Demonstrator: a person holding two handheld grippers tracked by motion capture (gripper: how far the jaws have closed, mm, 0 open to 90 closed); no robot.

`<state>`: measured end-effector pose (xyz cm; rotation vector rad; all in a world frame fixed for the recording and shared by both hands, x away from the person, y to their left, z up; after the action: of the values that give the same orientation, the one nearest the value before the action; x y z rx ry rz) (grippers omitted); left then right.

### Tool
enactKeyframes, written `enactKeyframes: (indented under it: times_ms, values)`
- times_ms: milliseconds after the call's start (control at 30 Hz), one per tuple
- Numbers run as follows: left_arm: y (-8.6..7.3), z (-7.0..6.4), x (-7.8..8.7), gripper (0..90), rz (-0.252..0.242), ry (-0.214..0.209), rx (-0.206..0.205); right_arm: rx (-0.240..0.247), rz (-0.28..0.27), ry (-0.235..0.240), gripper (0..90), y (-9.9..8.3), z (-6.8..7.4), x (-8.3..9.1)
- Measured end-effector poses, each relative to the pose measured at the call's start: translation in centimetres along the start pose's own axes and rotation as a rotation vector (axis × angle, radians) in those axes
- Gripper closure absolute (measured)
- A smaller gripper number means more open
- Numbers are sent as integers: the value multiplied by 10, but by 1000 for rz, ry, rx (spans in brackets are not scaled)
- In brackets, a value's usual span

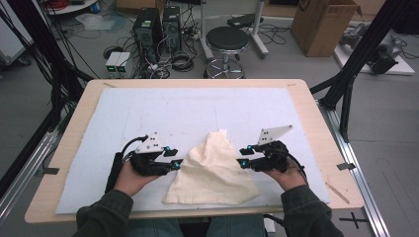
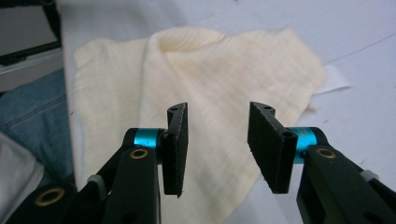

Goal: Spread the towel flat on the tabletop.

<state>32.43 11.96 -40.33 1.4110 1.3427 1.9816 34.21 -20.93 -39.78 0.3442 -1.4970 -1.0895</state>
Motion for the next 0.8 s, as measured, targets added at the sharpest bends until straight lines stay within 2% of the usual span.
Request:
enactKeyframes:
  times_ms: [100, 200, 300, 367, 400, 467, 567, 733, 800]
  values:
    - [9, 8, -9, 596, 10, 13, -4, -1, 5, -25, 583, 12, -10, -5]
    - [17, 16, -18, 604, 3, 12, 12, -13, 9, -45, 584, 24, -21, -11]
    - [18, 24, -27, 612, -1, 24, 38, -26, 9, -57, 584, 34, -32, -16]
    - [16, 28, -34, 614, 14, 23, 48, -35, 10, -67, 582, 38, -39, -22]
    - [16, 29, -37, 614, 32, 24, 49, -38, 12, -73, 581, 39, -41, -24]
    - [16, 31, -45, 616, 34, 19, 62, -46, 21, -79, 581, 39, -46, -31]
    - [13, 33, -58, 622, 62, 14, 73, -63, 56, -87, 581, 36, -54, -44]
    - [7, 35, -76, 625, 115, 1, 88, -87, 91, -77, 595, 32, -60, -67]
    - [5, 36, -82, 625, 131, -6, 90, -102, 121, -77, 604, 28, -64, -79]
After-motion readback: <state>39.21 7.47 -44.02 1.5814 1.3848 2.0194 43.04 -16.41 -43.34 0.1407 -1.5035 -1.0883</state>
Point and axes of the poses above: each handheld gripper's, and its own axes: x roughly backward along the jaws, y roughly out of its top, z roughly to its left, the point moved 3 cm from there along -x, roughly forward along the jaws, and after that the axes turned 4 degrees about -x, right-handed, at the moved point
